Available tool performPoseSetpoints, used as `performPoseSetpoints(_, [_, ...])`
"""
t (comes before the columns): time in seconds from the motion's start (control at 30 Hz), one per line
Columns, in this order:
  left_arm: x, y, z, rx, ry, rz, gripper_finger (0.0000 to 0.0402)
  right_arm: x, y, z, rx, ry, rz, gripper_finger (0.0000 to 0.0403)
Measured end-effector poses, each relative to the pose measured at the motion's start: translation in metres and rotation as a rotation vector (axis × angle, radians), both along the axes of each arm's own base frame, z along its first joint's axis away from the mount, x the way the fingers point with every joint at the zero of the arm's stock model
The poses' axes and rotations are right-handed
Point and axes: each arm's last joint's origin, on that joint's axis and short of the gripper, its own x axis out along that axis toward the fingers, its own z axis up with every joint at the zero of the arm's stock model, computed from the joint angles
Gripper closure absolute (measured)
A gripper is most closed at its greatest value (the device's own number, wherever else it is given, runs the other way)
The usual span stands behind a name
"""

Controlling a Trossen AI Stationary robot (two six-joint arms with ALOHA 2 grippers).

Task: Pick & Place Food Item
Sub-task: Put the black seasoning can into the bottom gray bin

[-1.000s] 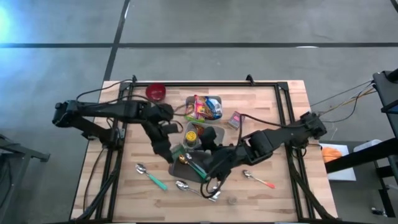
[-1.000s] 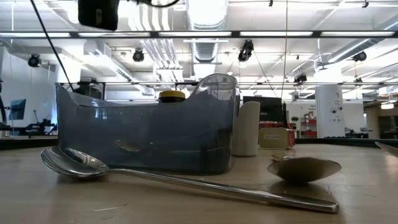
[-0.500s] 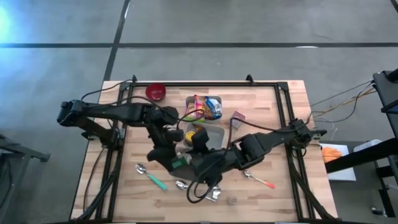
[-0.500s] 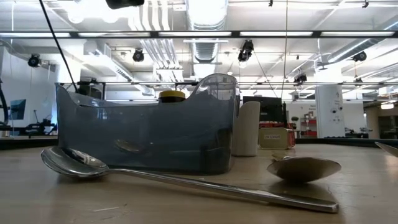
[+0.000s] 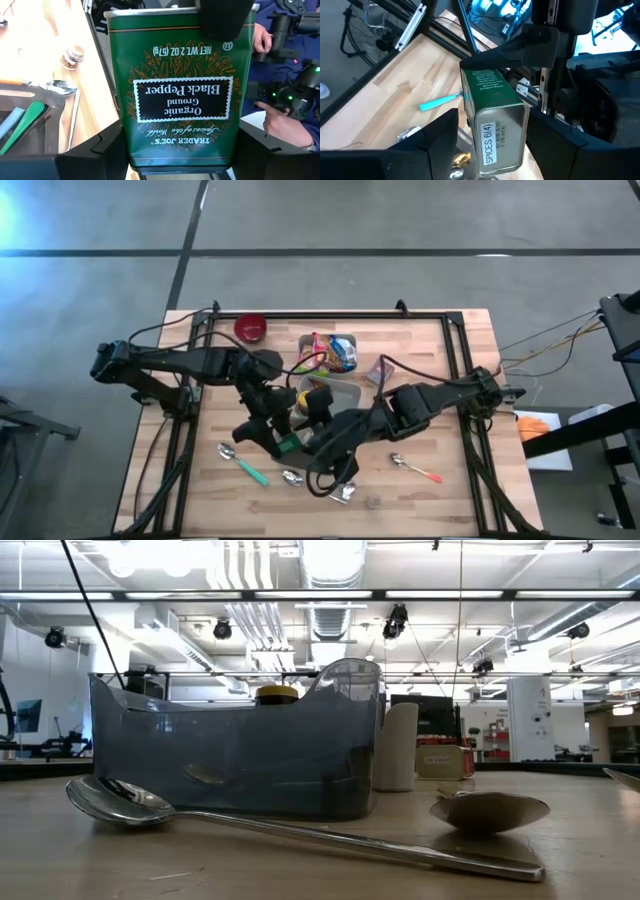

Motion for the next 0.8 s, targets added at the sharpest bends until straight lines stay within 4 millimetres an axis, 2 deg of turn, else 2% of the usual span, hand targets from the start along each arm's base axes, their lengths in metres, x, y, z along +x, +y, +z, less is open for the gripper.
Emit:
performPoseSetpoints(0.37, [0.0040, -0.0050, 0.0079, -0.042, -0.079, -0.026, 0.0148, 0.0040, -0.0054, -0.0017, 0.051, 0.009, 0.014, 0.0185])
performPoseSetpoints(0.47, [0.0042, -0.0053, 0.0085, -0.044, -0.087, -0.029, 0.0148, 0.0041, -0.0054, -0.0010, 0.047, 0.004, 0.018, 0.0217])
performPoseSetpoints(0.57, [0.0042, -0.0054, 0.0086, -0.050, -0.084, -0.033, 0.0148, 0.0040, -0.0052, -0.0011, 0.044, 0.006, 0.030, 0.0272])
performPoseSetpoints(0.8, [0.0047, -0.0056, 0.0091, -0.068, -0.063, -0.020, 0.0141, 0.0036, -0.0051, -0.0016, 0.042, 0.011, 0.029, 0.0274])
